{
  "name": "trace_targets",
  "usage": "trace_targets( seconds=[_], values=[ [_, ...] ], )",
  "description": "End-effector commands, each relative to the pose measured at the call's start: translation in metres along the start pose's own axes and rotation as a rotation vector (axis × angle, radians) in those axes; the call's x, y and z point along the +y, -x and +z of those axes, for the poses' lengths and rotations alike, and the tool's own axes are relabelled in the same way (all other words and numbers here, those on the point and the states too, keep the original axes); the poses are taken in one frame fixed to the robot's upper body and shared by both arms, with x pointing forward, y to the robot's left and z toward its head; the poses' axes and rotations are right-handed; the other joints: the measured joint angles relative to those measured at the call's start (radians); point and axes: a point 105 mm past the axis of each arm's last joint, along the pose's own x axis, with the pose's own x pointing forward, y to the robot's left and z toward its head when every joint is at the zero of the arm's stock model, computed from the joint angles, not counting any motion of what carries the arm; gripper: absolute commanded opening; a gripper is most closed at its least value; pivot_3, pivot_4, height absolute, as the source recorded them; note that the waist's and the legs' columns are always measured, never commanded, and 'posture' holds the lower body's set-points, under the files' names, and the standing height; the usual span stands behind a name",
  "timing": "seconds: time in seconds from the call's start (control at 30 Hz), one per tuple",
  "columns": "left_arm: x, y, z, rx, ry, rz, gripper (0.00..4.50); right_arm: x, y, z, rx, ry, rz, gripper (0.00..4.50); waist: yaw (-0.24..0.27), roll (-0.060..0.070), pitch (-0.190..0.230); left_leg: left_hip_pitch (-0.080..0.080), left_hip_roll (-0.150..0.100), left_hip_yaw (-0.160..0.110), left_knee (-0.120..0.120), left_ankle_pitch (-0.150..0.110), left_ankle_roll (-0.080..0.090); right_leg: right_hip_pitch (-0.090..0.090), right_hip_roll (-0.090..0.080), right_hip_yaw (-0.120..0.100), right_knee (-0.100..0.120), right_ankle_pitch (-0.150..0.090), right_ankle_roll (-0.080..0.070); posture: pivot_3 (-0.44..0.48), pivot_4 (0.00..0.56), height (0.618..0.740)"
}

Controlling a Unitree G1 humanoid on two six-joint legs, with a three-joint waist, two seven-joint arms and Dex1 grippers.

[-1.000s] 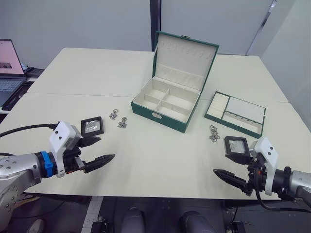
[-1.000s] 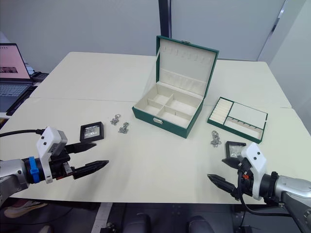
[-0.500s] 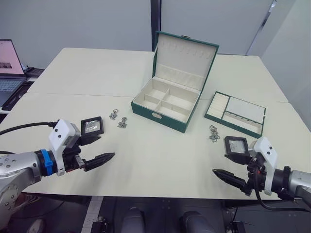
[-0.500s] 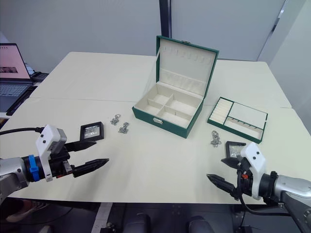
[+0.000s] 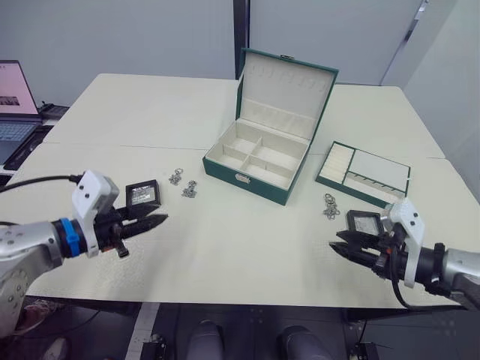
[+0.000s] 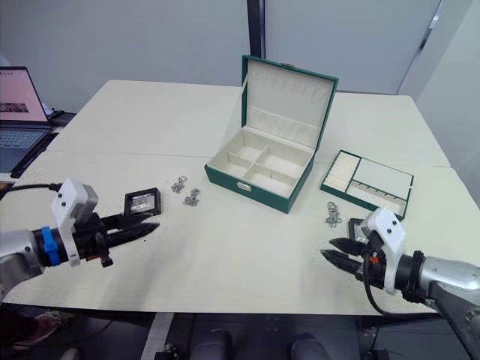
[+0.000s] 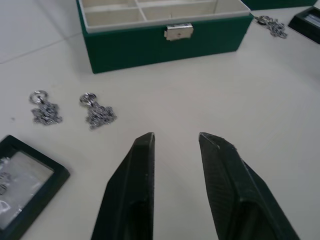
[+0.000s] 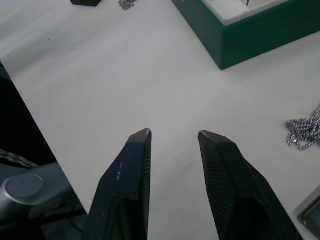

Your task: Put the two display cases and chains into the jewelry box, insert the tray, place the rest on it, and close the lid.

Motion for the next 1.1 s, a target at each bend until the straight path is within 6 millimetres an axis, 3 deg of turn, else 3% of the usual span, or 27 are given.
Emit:
trace_targets(
  seconds=[0.03,0.07,0.13,0.37,0.5,0.73,0.93,1.1],
  values=[
    [0.015,-0.01,0.012,-0.011,-0.048,0.047,0.25,-0.012,-0.007,0.008,0.002,0.044,-0.037,0.61,0.0,0.0,0.0,0.0,0.0,0.0,0.0,0.0,0.0,0.0,0.0,0.0,0.0,0.0,0.0,0.0,0.15,0.74],
    [0.018,-0.013,0.015,-0.014,-0.053,0.05,0.01,-0.015,-0.01,0.01,-0.001,0.05,-0.044,0.38,0.001,0.0,0.0,-0.001,0.0,0.0,0.0,0.0,0.0,0.0,0.0,0.0,0.0,0.0,0.0,0.0,0.15,0.74],
    [0.032,-0.024,0.021,-0.014,-0.082,0.089,0.0,-0.029,-0.018,0.015,-0.004,0.077,-0.084,0.02,0.001,0.0,0.0,-0.002,0.0,0.0,0.0,0.0,0.0,0.0,0.0,0.0,0.0,0.0,0.0,0.0,0.15,0.74],
    [0.082,-0.068,0.041,0.003,-0.157,0.233,0.0,-0.077,-0.044,0.031,0.003,0.126,-0.234,0.02,0.003,0.0,0.0,-0.003,0.0,0.001,0.001,0.001,0.0,-0.001,0.001,0.0,0.001,0.0,0.0,0.0,0.15,0.74],
    [0.106,-0.094,0.047,0.026,-0.207,0.314,0.0,-0.106,-0.052,0.031,0.05,0.145,-0.35,0.02,0.004,0.0,0.0,-0.003,0.0,0.001,0.002,0.002,-0.003,-0.001,0.0,0.0,0.001,0.0,0.0,0.0,0.15,0.74],
    [0.118,-0.135,0.051,0.023,-0.239,0.352,0.0,-0.115,-0.068,0.04,0.039,0.17,-0.378,0.02,0.004,0.0,0.0,-0.004,0.001,0.003,0.003,0.003,-0.003,-0.003,0.0,0.0,0.001,0.0,0.0,0.0,0.15,0.74],
    [0.109,-0.162,0.046,0.037,-0.256,0.313,0.0,-0.114,-0.079,0.035,0.069,0.184,-0.379,0.02,0.004,0.0,0.0,-0.004,0.0,0.003,0.002,0.003,-0.003,-0.003,0.0,0.0,0.002,0.0,0.0,0.0,0.15,0.74],
    [0.104,-0.172,0.043,0.047,-0.262,0.288,0.0,-0.113,-0.086,0.034,0.084,0.191,-0.381,0.02,0.004,0.0,0.0,-0.005,0.0,0.003,0.002,0.003,-0.003,-0.003,0.0,-0.001,0.002,0.0,0.0,0.0,0.15,0.74]
  ],
)
